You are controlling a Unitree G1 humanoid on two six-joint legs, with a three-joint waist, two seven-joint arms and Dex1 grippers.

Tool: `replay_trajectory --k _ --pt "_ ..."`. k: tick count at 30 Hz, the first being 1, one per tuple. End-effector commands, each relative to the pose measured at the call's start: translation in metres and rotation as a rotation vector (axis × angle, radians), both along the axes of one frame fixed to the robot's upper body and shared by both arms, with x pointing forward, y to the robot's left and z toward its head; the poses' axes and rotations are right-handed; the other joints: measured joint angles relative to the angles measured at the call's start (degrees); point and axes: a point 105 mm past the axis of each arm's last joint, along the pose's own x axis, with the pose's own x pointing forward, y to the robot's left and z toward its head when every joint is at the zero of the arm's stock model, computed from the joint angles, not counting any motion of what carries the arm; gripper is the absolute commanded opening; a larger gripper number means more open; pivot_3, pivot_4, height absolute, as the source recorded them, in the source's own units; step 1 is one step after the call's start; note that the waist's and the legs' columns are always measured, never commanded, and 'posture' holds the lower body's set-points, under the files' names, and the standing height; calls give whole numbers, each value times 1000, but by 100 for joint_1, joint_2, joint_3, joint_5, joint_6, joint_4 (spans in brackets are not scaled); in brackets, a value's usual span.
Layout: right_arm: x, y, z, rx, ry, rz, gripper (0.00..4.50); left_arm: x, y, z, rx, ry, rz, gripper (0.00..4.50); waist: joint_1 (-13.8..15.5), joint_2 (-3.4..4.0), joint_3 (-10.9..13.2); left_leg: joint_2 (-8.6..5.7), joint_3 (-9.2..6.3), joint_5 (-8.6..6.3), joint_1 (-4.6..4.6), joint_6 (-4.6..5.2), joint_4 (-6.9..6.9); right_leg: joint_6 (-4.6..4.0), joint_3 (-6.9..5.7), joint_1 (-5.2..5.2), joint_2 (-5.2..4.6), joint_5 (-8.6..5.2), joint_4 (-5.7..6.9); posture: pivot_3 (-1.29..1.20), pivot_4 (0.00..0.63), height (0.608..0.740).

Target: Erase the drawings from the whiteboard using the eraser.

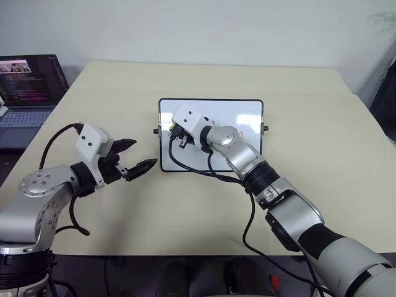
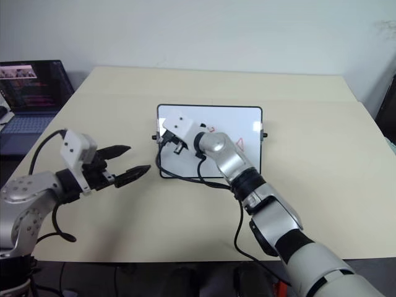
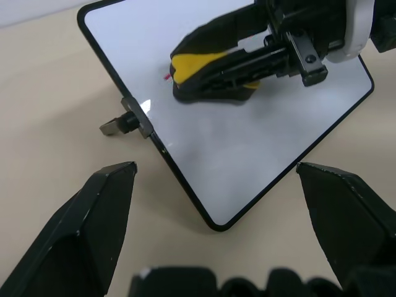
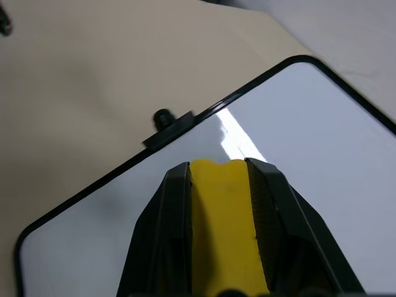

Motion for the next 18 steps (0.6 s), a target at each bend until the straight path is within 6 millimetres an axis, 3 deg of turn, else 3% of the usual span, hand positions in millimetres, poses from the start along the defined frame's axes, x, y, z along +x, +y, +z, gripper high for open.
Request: replay_trajectory --k 1,4,6,11,16,18 --pt "-1 2 11 2 -48 7 969 -3 -6 11 10 -53 -27 4500 0 0 0 0 0 0 1 0 0 0 0 0 0 0 2 0 150 740" --pt "9 1 38 62 -162 -65 969 -3 -8 10 8 -51 -32 4500 -1 1 1 0 -1 0 1 0 2 0 0 0 0 0 5 0 150 740" --pt "11 3 43 78 -185 -80 969 -4 -9 9 10 -47 -37 4500 -3 0 1 -1 -1 0 1 -1 3 0 1 -1 0 0 9 0 150 740" --pt "7 14 28 24 -181 -45 968 -5 -10 7 12 -42 -43 4500 -3 1 1 -1 1 0 0 -1 -1 -3 2 -2 0 -2 3 0 150 740" --pt "0 11 -11 -134 -93 29 968 -5 -10 6 15 -42 -46 4500 -5 1 1 0 0 0 0 0 -2 -6 1 -4 0 -4 6 0 150 740" --pt "4 9 -6 -120 -122 3 968 -5 -10 6 16 -42 -46 4500 -4 1 1 -1 -1 0 1 -1 1 -6 1 -4 0 -4 12 0 150 740"
